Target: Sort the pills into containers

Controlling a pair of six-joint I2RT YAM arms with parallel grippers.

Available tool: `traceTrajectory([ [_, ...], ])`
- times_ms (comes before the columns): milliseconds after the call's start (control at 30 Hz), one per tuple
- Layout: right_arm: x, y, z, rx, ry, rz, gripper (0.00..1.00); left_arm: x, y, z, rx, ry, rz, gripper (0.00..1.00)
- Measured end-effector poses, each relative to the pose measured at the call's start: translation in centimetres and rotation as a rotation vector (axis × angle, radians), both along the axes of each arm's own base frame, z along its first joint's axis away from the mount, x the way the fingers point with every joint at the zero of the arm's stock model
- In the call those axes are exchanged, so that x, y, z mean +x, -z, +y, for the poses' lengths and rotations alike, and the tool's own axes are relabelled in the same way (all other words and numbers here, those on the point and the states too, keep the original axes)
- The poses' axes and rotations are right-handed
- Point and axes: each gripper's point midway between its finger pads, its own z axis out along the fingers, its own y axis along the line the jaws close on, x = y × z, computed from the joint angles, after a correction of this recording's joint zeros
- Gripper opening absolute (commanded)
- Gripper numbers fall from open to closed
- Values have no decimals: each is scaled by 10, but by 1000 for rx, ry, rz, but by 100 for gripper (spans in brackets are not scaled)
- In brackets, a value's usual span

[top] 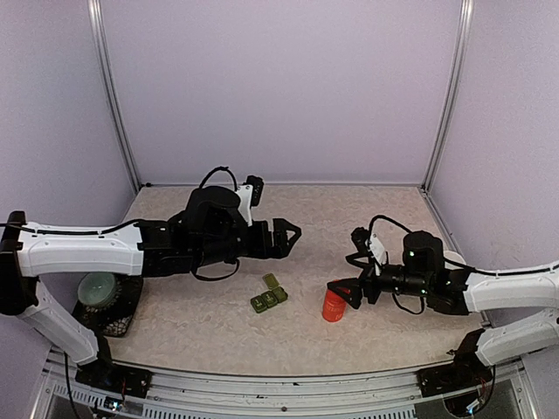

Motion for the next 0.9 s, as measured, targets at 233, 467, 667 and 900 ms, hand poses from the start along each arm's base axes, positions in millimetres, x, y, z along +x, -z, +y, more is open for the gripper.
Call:
traceTrajectory([
  [233,-5,-60,-56,145,262,12,100,-18,8,-71,172,187,-61,99],
  [467,-10,-54,-116,161,548,130,100,-35,66,-136,411,385,-71,99],
  [667,-12,-40,-133,130,639,190,100,-52,122,-143,599,473,-29,95],
  [900,-11,-30,-132,97,646,214,100,-57,125,-137,646,490,-17,81],
])
